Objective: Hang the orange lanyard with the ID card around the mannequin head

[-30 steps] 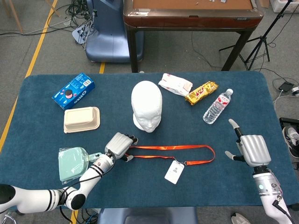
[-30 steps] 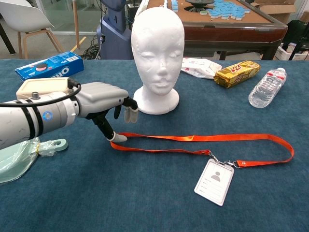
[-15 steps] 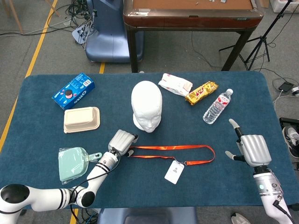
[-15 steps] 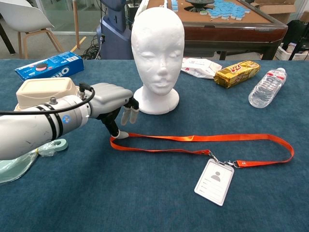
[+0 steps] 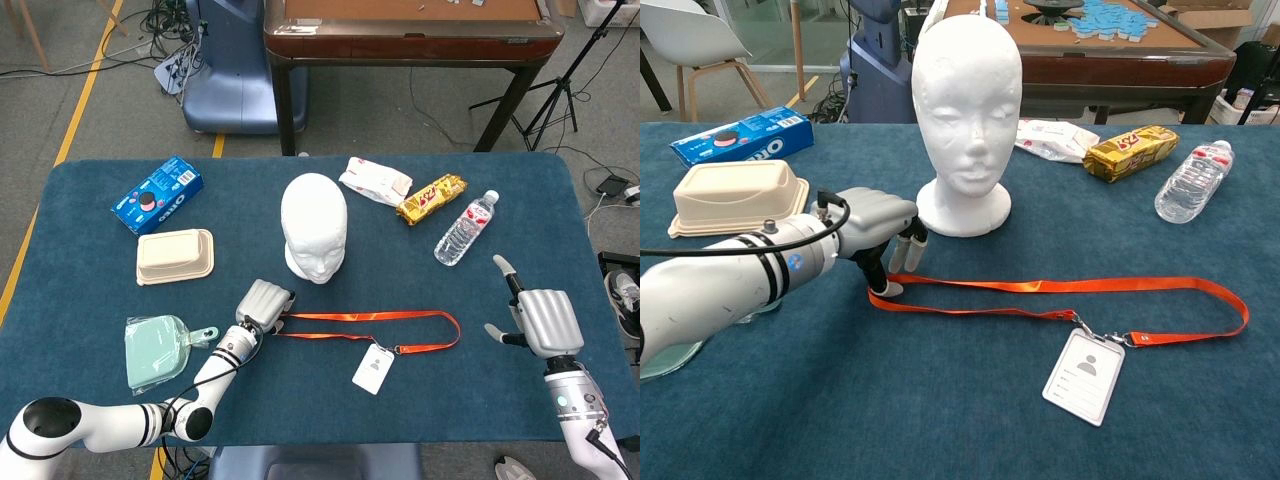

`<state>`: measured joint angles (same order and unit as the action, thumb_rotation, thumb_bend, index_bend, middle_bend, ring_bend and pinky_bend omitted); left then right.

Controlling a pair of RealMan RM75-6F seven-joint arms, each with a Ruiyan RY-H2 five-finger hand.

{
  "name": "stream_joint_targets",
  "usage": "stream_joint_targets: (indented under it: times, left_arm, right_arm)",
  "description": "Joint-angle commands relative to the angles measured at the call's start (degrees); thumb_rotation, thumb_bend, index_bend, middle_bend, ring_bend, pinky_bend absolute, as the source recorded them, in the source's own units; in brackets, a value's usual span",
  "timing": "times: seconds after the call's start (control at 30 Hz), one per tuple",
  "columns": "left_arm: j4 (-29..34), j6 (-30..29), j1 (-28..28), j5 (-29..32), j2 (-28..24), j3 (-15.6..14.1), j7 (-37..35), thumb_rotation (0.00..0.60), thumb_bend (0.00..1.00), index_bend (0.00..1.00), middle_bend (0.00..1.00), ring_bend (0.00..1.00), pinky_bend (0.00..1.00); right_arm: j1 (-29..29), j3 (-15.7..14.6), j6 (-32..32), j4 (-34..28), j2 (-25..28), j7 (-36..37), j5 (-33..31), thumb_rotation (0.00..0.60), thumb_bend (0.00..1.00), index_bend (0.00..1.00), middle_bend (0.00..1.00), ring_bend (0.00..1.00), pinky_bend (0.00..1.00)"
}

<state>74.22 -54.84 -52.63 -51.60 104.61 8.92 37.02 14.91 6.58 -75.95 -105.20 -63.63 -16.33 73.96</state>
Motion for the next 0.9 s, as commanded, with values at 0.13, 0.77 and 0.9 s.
stream_joint_targets:
  times: [0.13,0.77,0.9]
  left_arm:
    - [-1.63,0.9,-0.08,0.3,0.96,0.58,-0.71,0.6,0.27,0.53,0.57,0.59,0.69]
    - [-4.3,0.83,0.86,-3.28,2.4,1.19,-5.15,0.6,0.34,0.59,0.6,0.61,0.71]
    - [-4.07,1.33,1.14,-3.19,1.97,1.39,-5.6,0.6,0.34,0.6,0.6,0.61,0.71]
  right_arm:
    - [-0.14,0.05,-0.15,-0.05,0.09,0.04,-0.03,0.6,0.04,0.0,0.9,0.92,0.92]
    - [0.24,-0.08,0.87,0.65,-0.55,-1.23,-0.58,0.6,0.04,0.01,0.9,0.92,0.92]
    - [1.57,-0.45,2.97,0.91,-1.52,-3.8,-1.02,0.6,0.05,0.09,0.91,0.92,0.92]
